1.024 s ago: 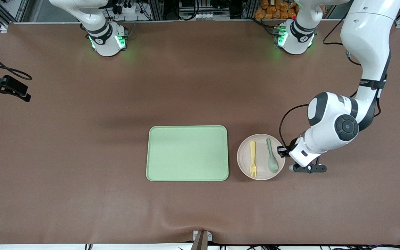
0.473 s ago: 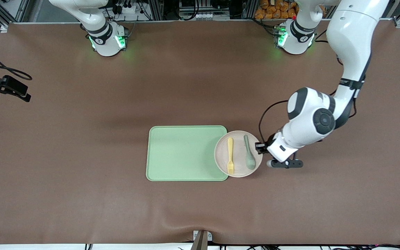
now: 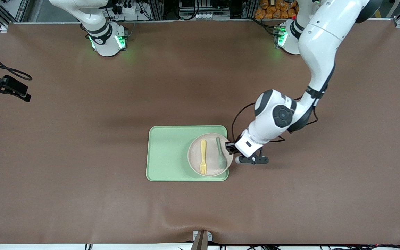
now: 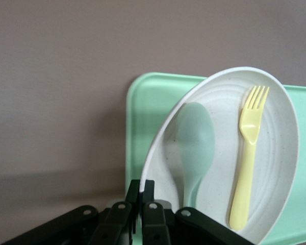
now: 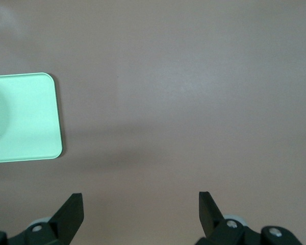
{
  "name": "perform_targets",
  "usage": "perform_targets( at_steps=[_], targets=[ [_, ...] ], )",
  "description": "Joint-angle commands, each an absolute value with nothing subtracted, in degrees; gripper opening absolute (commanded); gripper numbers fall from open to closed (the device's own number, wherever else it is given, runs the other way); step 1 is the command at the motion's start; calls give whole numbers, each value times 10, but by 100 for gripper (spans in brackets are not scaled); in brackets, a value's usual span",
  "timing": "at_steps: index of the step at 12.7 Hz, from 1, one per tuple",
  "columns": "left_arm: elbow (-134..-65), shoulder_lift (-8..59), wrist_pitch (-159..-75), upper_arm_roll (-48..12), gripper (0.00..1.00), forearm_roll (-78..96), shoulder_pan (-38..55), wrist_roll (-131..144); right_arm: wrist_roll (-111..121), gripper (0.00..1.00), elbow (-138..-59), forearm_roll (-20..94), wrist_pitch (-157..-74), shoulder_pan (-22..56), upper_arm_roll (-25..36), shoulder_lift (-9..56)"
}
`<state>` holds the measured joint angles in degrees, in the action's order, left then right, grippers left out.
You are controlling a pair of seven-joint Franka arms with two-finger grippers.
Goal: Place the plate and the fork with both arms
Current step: 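Lift the plate with the left gripper and carry it over the green tray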
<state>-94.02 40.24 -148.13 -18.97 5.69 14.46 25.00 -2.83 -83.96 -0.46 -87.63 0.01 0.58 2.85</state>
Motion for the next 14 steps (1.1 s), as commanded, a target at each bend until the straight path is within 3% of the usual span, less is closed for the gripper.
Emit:
perform_targets(
  at_steps=[1,14],
  targets=[
    [-924,418,-1504,-180,0,62,172,264,-25,100,-841,0,-874,-9,0,25],
    [-925,453,-1538,-168,0,59,209,265,-25,100,-841,0,-873,-8,0,26]
  ],
)
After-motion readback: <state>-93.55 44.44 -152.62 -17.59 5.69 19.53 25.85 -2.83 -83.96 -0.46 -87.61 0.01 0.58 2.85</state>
